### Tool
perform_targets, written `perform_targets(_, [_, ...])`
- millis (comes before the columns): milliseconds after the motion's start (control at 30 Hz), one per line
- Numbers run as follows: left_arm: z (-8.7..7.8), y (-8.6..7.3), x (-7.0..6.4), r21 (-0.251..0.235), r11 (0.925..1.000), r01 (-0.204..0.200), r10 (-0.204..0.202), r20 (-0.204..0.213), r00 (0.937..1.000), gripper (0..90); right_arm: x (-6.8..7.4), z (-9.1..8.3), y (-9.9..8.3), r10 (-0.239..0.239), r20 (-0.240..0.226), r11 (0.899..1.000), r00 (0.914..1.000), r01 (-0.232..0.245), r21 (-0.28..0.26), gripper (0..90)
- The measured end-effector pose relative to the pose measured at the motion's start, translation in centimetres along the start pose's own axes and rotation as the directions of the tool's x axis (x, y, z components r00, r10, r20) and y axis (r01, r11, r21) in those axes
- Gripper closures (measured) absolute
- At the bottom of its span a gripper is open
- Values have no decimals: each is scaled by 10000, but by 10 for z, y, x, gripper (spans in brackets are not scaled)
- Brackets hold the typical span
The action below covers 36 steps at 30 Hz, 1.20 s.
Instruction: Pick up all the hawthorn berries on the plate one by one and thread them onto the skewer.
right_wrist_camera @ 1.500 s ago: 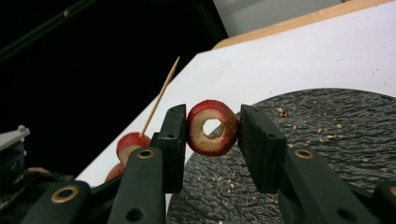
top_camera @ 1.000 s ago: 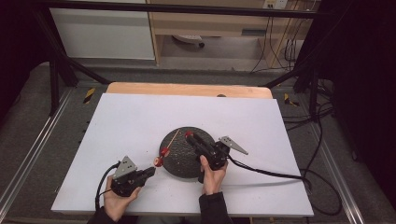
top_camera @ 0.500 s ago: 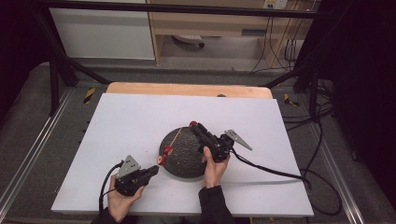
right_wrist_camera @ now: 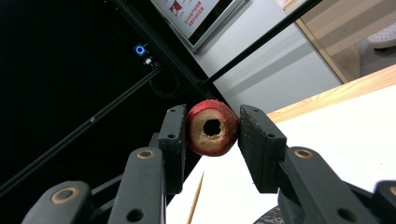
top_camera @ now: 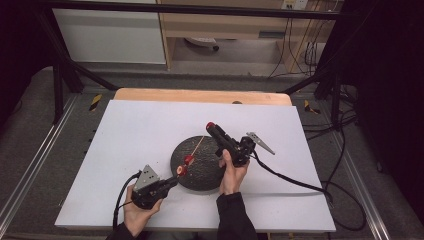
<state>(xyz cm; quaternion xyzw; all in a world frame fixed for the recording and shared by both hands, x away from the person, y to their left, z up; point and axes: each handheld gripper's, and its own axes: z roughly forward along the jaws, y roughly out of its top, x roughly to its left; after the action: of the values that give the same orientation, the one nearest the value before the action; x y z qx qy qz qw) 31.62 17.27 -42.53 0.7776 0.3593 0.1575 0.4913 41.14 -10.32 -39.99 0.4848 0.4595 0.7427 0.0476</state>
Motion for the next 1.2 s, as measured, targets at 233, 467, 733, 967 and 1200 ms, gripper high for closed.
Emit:
perform_targets(233, [1,4,-1,-118,9999,93,-93,-15,10000,885,0,0,1,363,-141,9993,9992,-362,56,632])
perform_targets(467, [3,5,-2,-103,9999,73,-73,-6,10000,885,1,-1,2,557,-287,9984,9980,-557,24,632])
perform_targets(733, [4,6,-3,-127,9999,28,-28,-4,10000,885,1,-1,0,535,-281,9985,9982,-533,79,632])
perform_targets(967, [4,7,-2,-186,9998,67,-68,-38,10000,885,0,-1,-3,594,-293,9980,9978,-586,253,633])
perform_targets(1200, [8,10,-5,-318,9995,65,-68,-87,9999,885,0,-1,-5,676,-362,9972,9971,-664,349,633])
